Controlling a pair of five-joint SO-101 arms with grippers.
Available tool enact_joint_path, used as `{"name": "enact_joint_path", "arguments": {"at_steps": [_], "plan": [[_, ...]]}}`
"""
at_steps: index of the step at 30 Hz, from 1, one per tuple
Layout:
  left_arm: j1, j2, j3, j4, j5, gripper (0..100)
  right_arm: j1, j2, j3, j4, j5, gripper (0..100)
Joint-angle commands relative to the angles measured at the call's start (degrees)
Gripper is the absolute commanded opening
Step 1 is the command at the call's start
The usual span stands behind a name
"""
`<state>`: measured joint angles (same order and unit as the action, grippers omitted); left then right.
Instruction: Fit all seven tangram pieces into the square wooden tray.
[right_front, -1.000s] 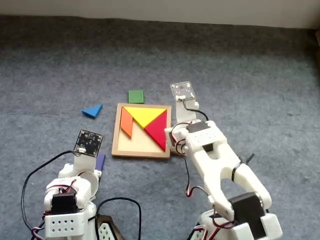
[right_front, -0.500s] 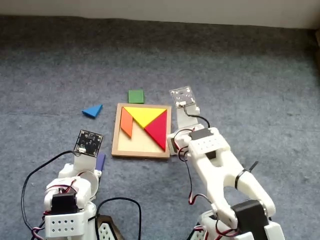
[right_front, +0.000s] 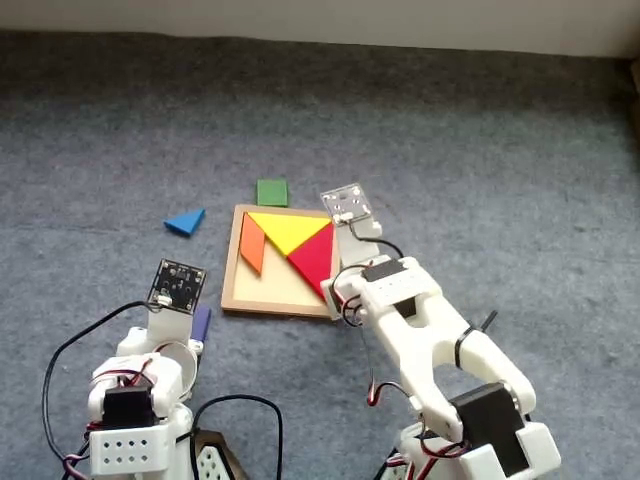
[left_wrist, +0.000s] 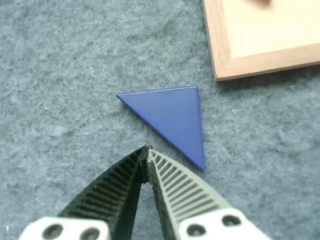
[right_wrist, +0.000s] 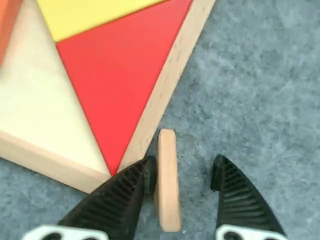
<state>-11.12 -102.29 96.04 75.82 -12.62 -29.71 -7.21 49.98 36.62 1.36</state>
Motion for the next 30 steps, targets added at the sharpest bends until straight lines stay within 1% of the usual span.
{"name": "enact_joint_path", "arguments": {"at_steps": [1, 5, 9, 15, 20, 25, 27, 30], "plan": [[-0.2, -1.5, 1.1, 0.3, 0.2, 1, -1.4, 2.0, -0.2, 0.0, 0.3, 19.4], [-0.2, -1.5, 1.1, 0.3, 0.2, 1, -1.3, 2.0, -0.2, 0.0, 0.8, 11.9], [-0.2, -1.5, 1.1, 0.3, 0.2, 1, -1.5, 2.0, -0.2, 0.0, 5.6, 5.7], [-0.2, -1.5, 1.1, 0.3, 0.2, 1, -1.3, 1.8, -0.2, 0.0, 5.9, 0.5], [-0.2, -1.5, 1.1, 0.3, 0.2, 1, -1.2, -6.9, 0.3, 0.0, 6.0, 0.5], [-0.2, -1.5, 1.1, 0.3, 0.2, 1, -1.4, -19.2, 5.7, 3.3, 5.9, 0.8], [-0.2, -1.5, 1.1, 0.3, 0.2, 1, -1.6, -22.1, 7.5, 4.0, 5.5, 4.9], [-0.2, -1.5, 1.1, 0.3, 0.2, 1, -3.0, -22.0, 9.2, 4.5, 5.5, 16.3]]}}
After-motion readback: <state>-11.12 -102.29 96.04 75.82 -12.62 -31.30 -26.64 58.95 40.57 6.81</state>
